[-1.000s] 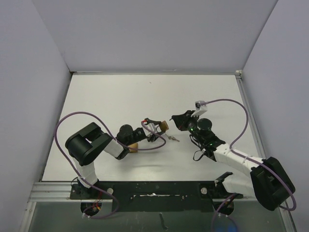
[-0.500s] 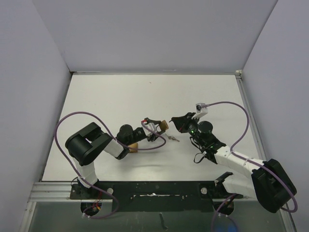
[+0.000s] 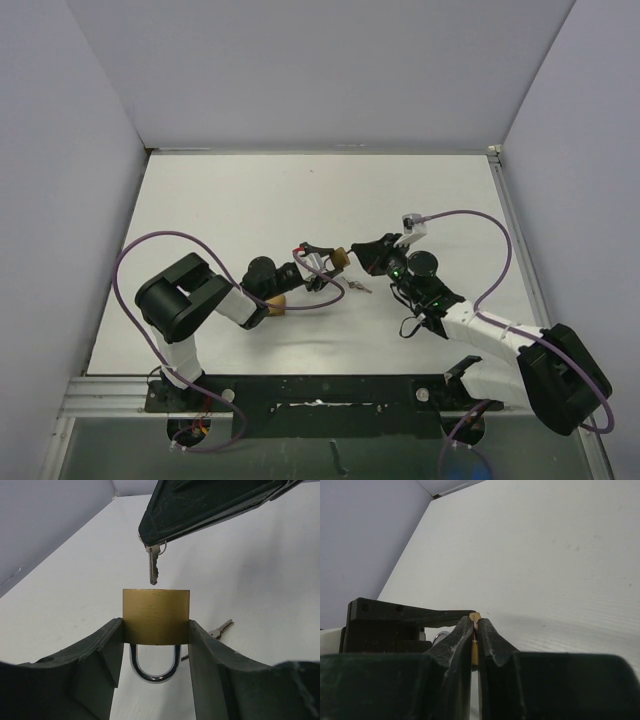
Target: Unlock with the key
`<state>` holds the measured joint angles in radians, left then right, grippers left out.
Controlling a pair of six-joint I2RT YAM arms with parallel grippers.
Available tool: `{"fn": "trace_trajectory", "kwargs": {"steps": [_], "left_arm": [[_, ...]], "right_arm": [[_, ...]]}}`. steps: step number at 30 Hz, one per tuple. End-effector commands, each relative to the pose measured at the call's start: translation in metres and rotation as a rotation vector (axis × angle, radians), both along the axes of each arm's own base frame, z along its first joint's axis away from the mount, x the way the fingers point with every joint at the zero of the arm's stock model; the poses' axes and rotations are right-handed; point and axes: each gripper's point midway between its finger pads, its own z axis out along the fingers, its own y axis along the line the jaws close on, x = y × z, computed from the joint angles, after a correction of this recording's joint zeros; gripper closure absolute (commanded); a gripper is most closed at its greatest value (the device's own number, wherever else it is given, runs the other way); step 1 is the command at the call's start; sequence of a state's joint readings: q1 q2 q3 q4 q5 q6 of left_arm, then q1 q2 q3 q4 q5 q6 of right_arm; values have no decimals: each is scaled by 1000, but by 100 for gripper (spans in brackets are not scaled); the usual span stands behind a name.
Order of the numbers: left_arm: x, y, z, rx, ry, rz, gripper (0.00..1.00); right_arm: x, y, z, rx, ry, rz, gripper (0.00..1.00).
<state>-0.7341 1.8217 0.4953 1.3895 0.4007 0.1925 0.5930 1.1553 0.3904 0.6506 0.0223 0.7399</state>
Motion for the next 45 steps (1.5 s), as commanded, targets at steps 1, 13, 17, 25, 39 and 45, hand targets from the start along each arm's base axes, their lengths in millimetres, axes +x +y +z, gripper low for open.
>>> {"fn": "trace_trajectory", "kwargs": {"steps": [1, 13, 17, 25, 39, 45], "left_arm": [[4, -7, 63, -136, -162, -7, 100], [4, -5, 72, -146, -185, 4, 100], [5, -3, 75, -151, -193, 13, 100], [4, -3, 79, -157, -198, 9, 100], [4, -9, 89, -173, -220, -9, 100], [3, -9, 92, -177, -226, -10, 100]], "right_arm": [[1, 6, 18, 42, -65, 10, 100], [1, 6, 14, 38, -59, 12, 100], [0, 5, 12, 36, -56, 12, 100], [-1, 7, 10, 38, -54, 21, 100], [1, 13, 8, 104, -23, 26, 100], [3, 10, 10, 117, -25, 6, 100]]}}
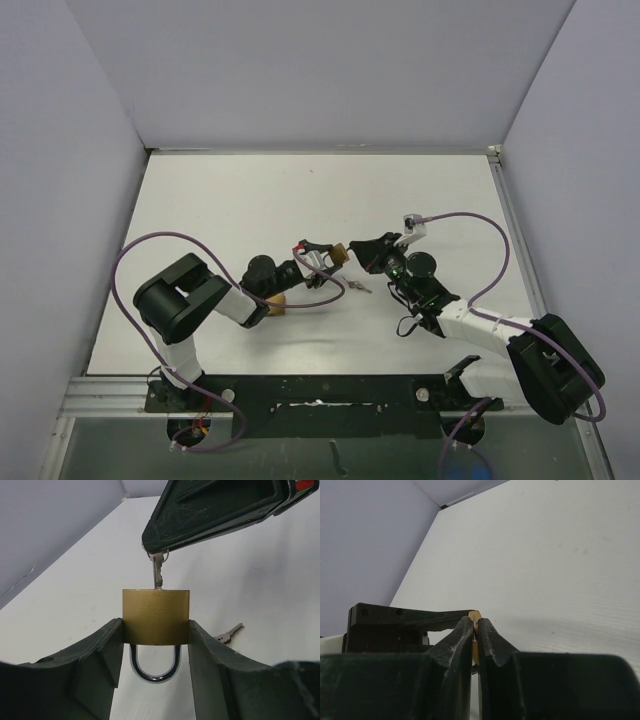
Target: Unlock with the key
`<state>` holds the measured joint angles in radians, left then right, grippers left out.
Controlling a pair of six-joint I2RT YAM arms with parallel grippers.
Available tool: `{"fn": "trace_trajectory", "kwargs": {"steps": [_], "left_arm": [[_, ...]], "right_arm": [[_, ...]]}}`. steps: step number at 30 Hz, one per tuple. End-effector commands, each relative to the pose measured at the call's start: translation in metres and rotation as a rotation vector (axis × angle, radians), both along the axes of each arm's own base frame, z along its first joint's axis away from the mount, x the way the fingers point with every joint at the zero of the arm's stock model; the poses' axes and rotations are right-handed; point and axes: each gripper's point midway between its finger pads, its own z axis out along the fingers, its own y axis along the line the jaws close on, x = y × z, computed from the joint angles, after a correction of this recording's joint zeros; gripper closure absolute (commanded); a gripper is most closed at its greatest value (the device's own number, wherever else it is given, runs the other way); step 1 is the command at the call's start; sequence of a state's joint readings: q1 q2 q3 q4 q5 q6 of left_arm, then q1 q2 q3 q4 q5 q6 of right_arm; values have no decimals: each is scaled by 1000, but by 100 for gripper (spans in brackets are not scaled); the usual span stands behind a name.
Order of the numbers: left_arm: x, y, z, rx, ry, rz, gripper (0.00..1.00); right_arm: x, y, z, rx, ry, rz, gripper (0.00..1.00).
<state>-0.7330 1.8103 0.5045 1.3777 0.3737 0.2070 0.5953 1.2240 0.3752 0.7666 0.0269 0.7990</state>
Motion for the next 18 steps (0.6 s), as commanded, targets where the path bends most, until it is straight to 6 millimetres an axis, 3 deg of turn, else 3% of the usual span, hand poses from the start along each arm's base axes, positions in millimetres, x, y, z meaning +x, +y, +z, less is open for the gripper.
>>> {"fn": "trace_trajectory", "kwargs": {"steps": [1, 18], "left_arm": [[-4, -10, 86, -173, -210, -40, 100], [-7, -12, 94, -201, -191, -67, 100]], "right_arm": [[-2, 4, 12, 52, -32, 12, 100], [-9, 3, 20, 53, -92, 41, 100]]}}
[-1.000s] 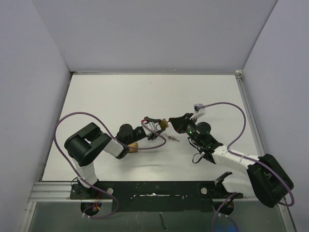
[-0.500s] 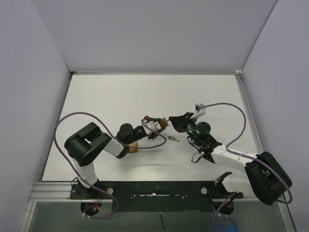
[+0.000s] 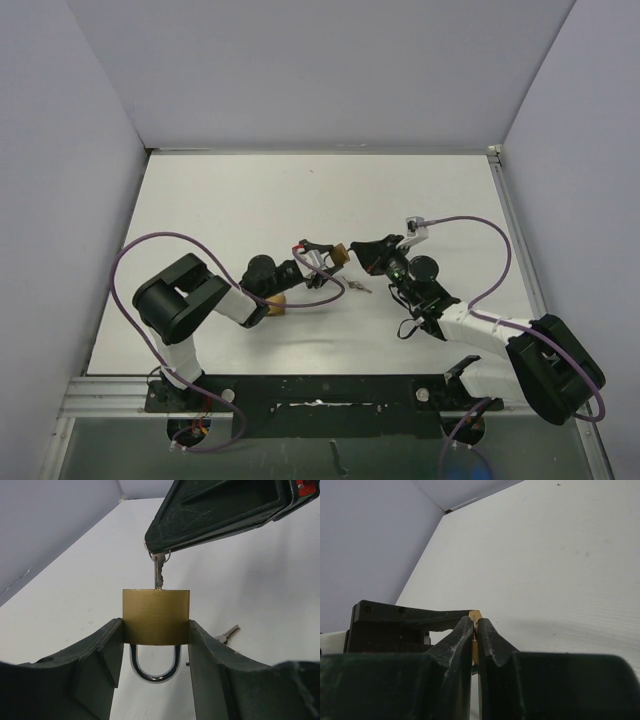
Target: Unlock with the key
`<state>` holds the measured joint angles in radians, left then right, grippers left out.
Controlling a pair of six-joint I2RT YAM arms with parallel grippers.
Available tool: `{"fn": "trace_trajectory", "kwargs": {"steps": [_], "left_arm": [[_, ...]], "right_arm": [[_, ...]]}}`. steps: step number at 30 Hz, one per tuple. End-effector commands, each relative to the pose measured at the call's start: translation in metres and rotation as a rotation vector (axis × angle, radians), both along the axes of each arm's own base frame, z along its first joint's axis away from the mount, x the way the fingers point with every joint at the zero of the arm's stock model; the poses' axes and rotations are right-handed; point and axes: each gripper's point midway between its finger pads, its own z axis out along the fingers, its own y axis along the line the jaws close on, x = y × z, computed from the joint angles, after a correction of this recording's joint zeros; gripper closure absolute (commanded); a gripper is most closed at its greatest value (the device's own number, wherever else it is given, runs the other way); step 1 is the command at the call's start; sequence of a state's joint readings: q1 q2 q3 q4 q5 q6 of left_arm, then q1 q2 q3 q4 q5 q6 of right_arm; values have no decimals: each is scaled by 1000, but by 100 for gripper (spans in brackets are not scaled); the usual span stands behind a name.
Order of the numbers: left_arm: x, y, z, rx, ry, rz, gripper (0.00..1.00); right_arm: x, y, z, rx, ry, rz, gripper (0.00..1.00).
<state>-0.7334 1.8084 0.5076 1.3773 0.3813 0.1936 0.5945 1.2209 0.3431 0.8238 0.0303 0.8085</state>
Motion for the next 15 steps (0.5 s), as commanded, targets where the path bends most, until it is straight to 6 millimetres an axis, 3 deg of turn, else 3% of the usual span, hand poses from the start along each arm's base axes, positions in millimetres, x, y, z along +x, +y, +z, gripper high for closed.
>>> {"fn": "trace_trajectory", "kwargs": {"steps": [1, 15], "left_arm": [[-6, -10, 94, -197, -199, -63, 100], [-10, -9, 114, -238, -201, -116, 100]], "right_arm": [[-7, 5, 19, 27, -80, 49, 100], [-14, 2, 19, -6, -112, 64, 100]]}}
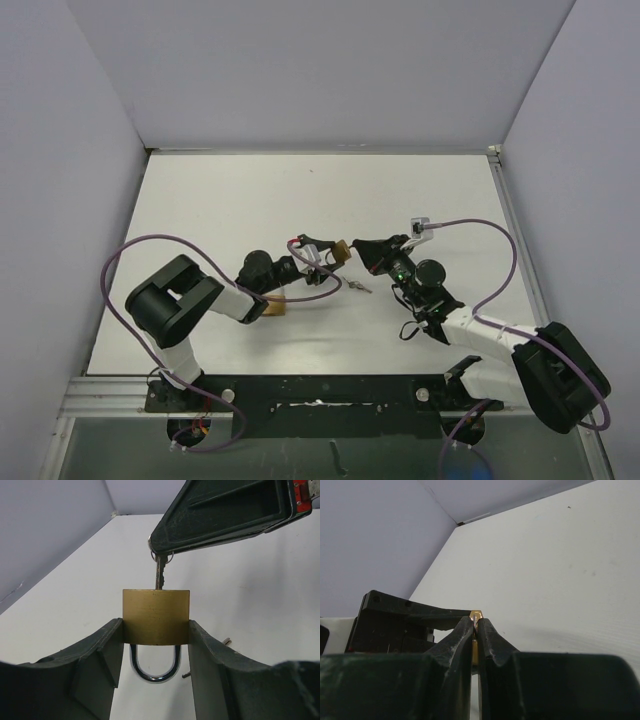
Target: Unlock with the key
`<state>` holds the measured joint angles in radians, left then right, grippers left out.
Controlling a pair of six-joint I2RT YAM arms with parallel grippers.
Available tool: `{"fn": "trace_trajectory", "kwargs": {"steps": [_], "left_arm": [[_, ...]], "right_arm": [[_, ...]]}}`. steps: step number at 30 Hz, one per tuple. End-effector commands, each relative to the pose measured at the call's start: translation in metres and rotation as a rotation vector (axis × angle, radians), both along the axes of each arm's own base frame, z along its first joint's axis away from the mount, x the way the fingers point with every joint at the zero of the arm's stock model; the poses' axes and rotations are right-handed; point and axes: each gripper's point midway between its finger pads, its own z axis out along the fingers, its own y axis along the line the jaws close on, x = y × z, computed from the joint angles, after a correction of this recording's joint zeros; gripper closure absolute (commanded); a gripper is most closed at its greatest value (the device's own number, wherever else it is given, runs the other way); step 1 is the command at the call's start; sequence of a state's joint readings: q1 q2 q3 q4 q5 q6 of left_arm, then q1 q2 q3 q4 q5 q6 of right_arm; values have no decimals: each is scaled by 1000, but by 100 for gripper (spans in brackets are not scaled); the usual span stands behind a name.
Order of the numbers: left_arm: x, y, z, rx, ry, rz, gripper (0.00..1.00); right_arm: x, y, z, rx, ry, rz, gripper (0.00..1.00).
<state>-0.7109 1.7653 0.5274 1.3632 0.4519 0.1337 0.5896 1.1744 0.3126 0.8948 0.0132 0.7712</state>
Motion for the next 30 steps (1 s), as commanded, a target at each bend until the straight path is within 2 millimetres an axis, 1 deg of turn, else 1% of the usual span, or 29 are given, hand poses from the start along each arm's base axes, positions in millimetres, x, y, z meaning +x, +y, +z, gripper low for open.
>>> {"fn": "trace_trajectory", "kwargs": {"steps": [1, 7, 12, 21, 30], "left_arm": [[-7, -7, 93, -194, -210, -58, 100], [-8, -6, 100, -205, -214, -74, 100], [-7, -5, 100, -204, -216, -74, 100], [-12, -8, 90, -170, -237, -99, 100], [-13, -10, 81, -125, -300, -101, 100]], "right_arm": [[-9, 5, -2, -30, -19, 50, 100], [-12, 4, -2, -47, -37, 58, 100], [-12, -4, 5, -49, -55, 25, 100], [-11, -16, 14, -46, -67, -23, 100], [-11, -17, 19, -32, -64, -23, 100]]}}
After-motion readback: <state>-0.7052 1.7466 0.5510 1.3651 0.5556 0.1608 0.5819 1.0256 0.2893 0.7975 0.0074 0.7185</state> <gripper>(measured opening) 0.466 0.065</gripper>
